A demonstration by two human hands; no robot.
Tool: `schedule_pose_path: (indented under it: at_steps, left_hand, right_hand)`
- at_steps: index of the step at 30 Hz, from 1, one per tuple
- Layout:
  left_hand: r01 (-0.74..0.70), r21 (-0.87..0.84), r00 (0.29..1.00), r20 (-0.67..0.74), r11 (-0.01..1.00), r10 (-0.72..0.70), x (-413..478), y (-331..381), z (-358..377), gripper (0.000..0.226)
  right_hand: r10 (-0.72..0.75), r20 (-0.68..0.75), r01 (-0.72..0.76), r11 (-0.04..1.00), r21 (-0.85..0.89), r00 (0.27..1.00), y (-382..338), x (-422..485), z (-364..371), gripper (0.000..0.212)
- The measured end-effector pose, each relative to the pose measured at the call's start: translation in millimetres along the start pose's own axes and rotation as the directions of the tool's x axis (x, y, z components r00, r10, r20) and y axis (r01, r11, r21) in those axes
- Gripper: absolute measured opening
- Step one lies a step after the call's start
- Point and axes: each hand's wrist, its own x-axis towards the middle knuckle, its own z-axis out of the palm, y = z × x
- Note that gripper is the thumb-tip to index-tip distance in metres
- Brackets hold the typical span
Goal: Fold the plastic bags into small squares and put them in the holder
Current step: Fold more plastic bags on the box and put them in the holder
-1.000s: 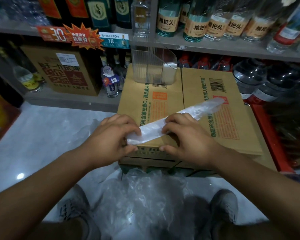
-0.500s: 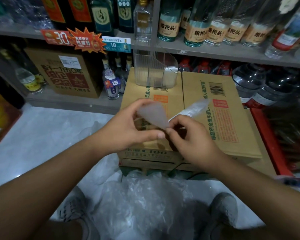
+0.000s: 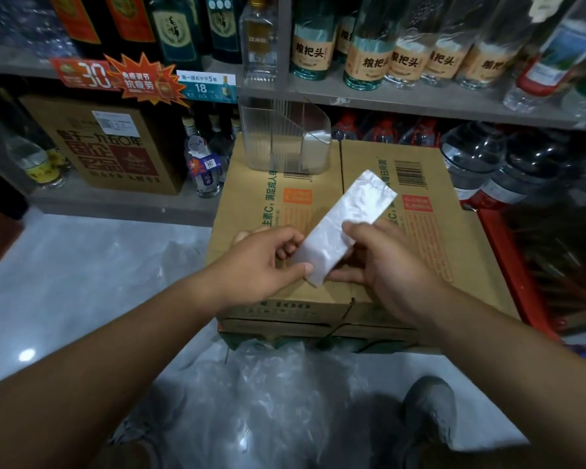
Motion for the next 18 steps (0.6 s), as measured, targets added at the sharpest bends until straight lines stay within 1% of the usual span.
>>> schedule_pose_path:
  at_steps: [2, 4, 6, 8, 11, 13, 16, 18]
  left_hand:
    - [-0.023, 0.054, 1.000, 0.002, 0.998, 0.023, 1, 2, 0, 0.025]
    - [-0.032, 0.098, 0.999, -0.011, 0.995, 0.033, 1, 4, 1, 0.011]
    - [-0.029, 0.126, 0.999, -0.028, 0.992, 0.033, 2, 4, 2, 0.012]
    - [-0.017, 0.143, 0.999, -0.032, 0.990, 0.022, 4, 4, 4, 0.016]
    - [-0.014, 0.156, 0.999, -0.034, 0.988, 0.019, 6, 2, 6, 0.014]
    - [-0.017, 0.152, 0.999, -0.033, 0.988, 0.022, 6, 1, 6, 0.015]
    - [-0.015, 0.137, 0.999, -0.035, 0.990, 0.020, 6, 1, 5, 0.018]
    - [-0.021, 0.144, 0.999, -0.032, 0.989, 0.025, 6, 1, 5, 0.019]
  right_hand:
    - [-0.041, -0.056, 0.035, 0.995, -0.097, 0.998, -9, 12, -9, 0.024]
    - [-0.119, -0.155, 0.071, 0.956, -0.284, 0.981, -16, 25, -20, 0.025]
    - [-0.217, -0.199, 0.096, 0.868, -0.487, 0.956, -20, 40, -32, 0.024]
    - [-0.286, -0.180, 0.120, 0.782, -0.612, 0.941, -21, 52, -39, 0.024]
    - [-0.366, -0.085, 0.193, 0.657, -0.729, 0.927, -18, 65, -41, 0.020]
    - [-0.406, -0.021, 0.246, 0.593, -0.767, 0.914, -15, 73, -39, 0.019]
    - [-0.402, 0.030, 0.271, 0.558, -0.784, 0.915, -10, 81, -36, 0.016]
    - [-0.390, 0.034, 0.271, 0.572, -0.774, 0.920, -10, 86, -34, 0.014]
